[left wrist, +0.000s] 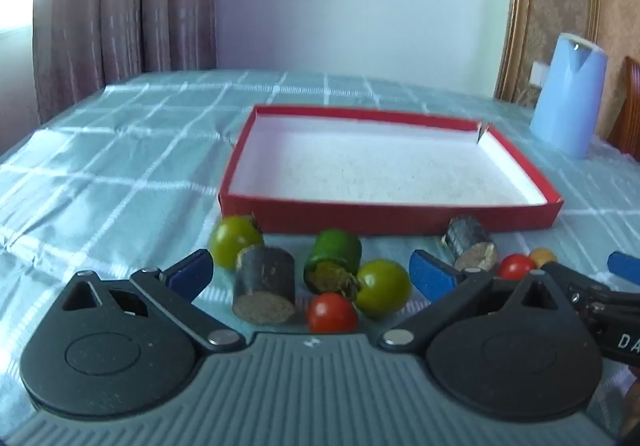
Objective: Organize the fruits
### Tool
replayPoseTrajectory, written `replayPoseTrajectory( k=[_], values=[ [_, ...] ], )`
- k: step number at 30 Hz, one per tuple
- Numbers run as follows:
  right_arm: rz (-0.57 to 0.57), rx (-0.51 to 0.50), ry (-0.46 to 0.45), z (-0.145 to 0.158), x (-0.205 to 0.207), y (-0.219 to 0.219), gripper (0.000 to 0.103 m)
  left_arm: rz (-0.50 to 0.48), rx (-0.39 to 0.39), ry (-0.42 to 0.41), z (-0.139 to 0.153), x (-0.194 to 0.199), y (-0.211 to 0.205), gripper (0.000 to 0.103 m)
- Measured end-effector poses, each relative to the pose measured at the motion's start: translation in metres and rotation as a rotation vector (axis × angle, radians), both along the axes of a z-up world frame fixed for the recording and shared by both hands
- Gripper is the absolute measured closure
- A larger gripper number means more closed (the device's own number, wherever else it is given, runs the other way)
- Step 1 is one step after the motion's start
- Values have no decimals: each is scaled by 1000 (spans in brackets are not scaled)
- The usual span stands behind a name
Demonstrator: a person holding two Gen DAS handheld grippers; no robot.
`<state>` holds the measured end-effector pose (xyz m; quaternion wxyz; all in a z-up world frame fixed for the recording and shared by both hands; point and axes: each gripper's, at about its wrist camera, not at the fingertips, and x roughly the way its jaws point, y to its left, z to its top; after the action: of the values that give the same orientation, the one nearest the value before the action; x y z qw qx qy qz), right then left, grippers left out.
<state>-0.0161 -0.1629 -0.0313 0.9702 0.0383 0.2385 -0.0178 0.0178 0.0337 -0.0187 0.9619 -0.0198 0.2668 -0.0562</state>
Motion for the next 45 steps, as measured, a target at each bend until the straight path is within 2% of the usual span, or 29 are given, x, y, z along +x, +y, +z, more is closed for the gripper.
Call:
replayPoseTrajectory(
  k=[4, 6, 8, 10, 14, 20, 22, 27, 34, 45],
  values=[
    [-1, 2, 5, 0, 1, 0, 0, -3, -22, -31, 5, -4, 4, 0],
    [-1, 2, 4, 0, 1, 0, 0, -37, -18, -32, 6, -2, 4, 0],
    [-2, 2, 2, 0, 1, 0, 0, -8, -1, -43, 5, -2, 3, 0],
    [-1, 4, 3, 0, 0, 0, 0, -29, 13, -60, 4, -2, 3, 0],
    [22, -5, -1, 0, -2, 0, 0, -70, 35, -6, -2, 4, 0, 0],
    [67, -92, -44, 1, -19, 4, 0, -96, 37, -49, -4, -3, -3, 0],
    [86, -86, -46, 0, -22, 2, 0, -104, 37, -36, -6, -2, -3, 0],
    [104, -84, -39, 0, -22, 0, 0, -107, -20, -5, -8, 3, 5, 0],
    [104, -73, -4, -1, -17, 1, 1, -64, 11, 2, -10, 3, 4, 0],
    [71, -68, 13, -2, -13, -2, 1, -83, 8, 14, -11, 4, 3, 0]
  ],
)
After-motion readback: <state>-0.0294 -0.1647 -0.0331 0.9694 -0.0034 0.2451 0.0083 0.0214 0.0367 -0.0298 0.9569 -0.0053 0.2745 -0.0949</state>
